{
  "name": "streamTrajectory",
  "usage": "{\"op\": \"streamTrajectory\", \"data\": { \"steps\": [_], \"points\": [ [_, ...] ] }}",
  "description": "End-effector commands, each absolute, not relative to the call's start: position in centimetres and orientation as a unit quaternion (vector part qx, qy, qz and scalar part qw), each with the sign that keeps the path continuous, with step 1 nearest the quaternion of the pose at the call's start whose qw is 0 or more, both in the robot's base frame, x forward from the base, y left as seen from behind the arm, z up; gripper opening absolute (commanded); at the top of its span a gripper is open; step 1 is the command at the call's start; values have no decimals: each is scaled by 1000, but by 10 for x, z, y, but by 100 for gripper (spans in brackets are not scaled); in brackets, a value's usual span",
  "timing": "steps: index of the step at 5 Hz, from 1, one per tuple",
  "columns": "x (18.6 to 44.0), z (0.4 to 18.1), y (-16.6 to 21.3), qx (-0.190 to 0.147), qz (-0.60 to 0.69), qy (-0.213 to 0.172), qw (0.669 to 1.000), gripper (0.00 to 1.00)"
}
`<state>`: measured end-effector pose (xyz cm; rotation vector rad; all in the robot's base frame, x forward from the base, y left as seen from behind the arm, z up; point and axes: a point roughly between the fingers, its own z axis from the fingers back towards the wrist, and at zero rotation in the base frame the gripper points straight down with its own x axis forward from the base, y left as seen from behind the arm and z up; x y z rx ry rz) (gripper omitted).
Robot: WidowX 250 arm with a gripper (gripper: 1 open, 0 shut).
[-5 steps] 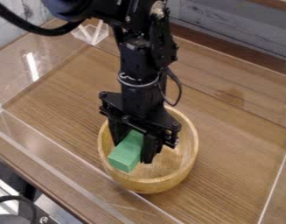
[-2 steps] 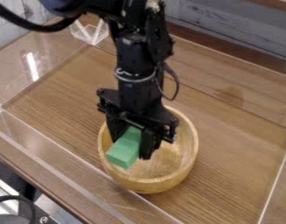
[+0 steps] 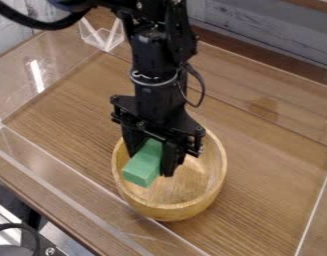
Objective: Remove the green block from inside the brown bowl and put it on the table
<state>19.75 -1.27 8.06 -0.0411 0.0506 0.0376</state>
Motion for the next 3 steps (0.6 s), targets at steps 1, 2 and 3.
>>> {"op": "streamTrajectory", "data": {
  "steps": [1,2,3],
  "points": [
    [208,97,-11,-27,24,-9,999,0],
    [209,99,-11,-30,26,-10,999,0],
    [210,100,-12,-34,28,-11,999,0]
  ]
}}
